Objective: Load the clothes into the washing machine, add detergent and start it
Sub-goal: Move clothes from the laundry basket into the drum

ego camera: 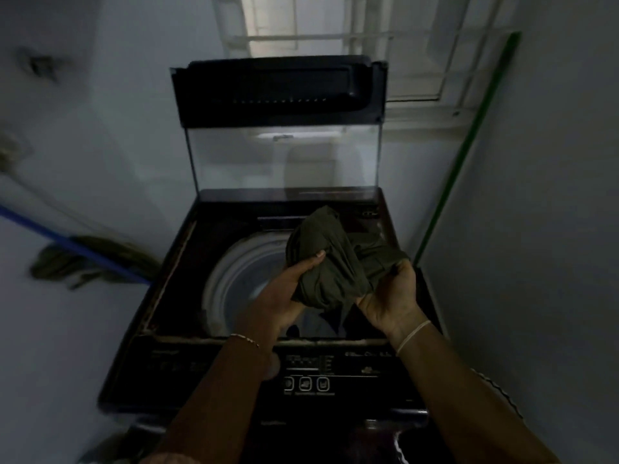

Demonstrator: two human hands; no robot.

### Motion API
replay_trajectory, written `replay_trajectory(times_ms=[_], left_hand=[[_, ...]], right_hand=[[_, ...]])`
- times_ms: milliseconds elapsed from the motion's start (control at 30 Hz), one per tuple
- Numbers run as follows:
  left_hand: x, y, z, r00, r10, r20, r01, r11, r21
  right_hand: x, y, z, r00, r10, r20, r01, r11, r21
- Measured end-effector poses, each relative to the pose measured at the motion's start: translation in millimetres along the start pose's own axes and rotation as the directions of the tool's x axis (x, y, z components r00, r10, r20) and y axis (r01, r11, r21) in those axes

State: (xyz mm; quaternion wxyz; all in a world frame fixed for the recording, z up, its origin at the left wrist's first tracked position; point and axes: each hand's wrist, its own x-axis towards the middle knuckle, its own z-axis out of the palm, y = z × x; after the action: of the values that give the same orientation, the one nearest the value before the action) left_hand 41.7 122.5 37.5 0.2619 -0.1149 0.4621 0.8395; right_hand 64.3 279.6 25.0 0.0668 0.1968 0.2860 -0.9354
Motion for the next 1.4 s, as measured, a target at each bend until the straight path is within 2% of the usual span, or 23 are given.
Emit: replay_trajectory(times_ms=[100, 333, 500, 633, 733, 833, 933, 1000, 1100, 1200, 1267, 1400], left_hand=[[12.6, 8.1, -30.4, 0.999, -0.040, -0.037, 0.041, 0.999, 0.034], [56.7, 14.7, -75.9, 0.988, -0.123, -0.094, 0.119, 0.992, -0.047], [98.6, 11.8, -108.8, 0.955, -0.229, -0.187, 0.230, 0.973, -0.020], [134.5, -1.9, -130.4, 0.913, -0.325, -0.246, 0.340, 0.940, 0.023], [157.4, -10.9, -136.8, 0.900, -0.318, -0.297, 0.364, 0.924, 0.115], [176.5, -16.6, -148.8, 0.902, -0.301, -0.311, 0.363, 0.918, 0.163], [182.4, -17.7, -158.4, 0.885, -0.304, -0.351, 0.379, 0.910, 0.168], [181.8, -17.7, -162.4, 0.883, -0.282, -0.376, 0.363, 0.917, 0.166], [173.8, -11.5, -159.9, 0.881, -0.251, -0.400, 0.332, 0.932, 0.148], [168.0, -4.1, -145.7, 0.898, -0.192, -0.397, 0.288, 0.936, 0.200], [163.2, -1.3, -132.2, 0.915, -0.161, -0.370, 0.251, 0.945, 0.210], [145.6, 2.4, -88.3, 0.958, -0.126, -0.259, 0.189, 0.954, 0.234]], right_hand=[[22.5, 18.0, 5.4, 0.999, 0.046, -0.027, -0.047, 0.999, -0.025], [77.0, 42.4, 19.9, 0.991, 0.115, -0.073, -0.123, 0.984, -0.128], [134.5, 73.2, 17.1, 0.953, 0.236, -0.192, -0.267, 0.951, -0.159], [168.3, 99.7, 14.2, 0.917, 0.229, -0.325, -0.304, 0.931, -0.203], [191.2, 114.2, 2.4, 0.870, 0.281, -0.405, -0.382, 0.903, -0.196], [204.5, 122.0, -8.0, 0.857, 0.229, -0.462, -0.403, 0.857, -0.323], [212.2, 125.3, -16.7, 0.843, 0.258, -0.472, -0.422, 0.861, -0.282], [207.9, 122.2, -15.1, 0.854, 0.310, -0.418, -0.421, 0.883, -0.206], [199.7, 114.1, -8.8, 0.854, 0.255, -0.453, -0.421, 0.850, -0.316], [192.0, 104.6, -1.0, 0.864, 0.219, -0.453, -0.407, 0.833, -0.374], [183.6, 92.6, 5.3, 0.887, 0.159, -0.434, -0.355, 0.835, -0.420], [153.8, 52.6, 17.2, 0.954, 0.033, -0.297, -0.178, 0.860, -0.478]])
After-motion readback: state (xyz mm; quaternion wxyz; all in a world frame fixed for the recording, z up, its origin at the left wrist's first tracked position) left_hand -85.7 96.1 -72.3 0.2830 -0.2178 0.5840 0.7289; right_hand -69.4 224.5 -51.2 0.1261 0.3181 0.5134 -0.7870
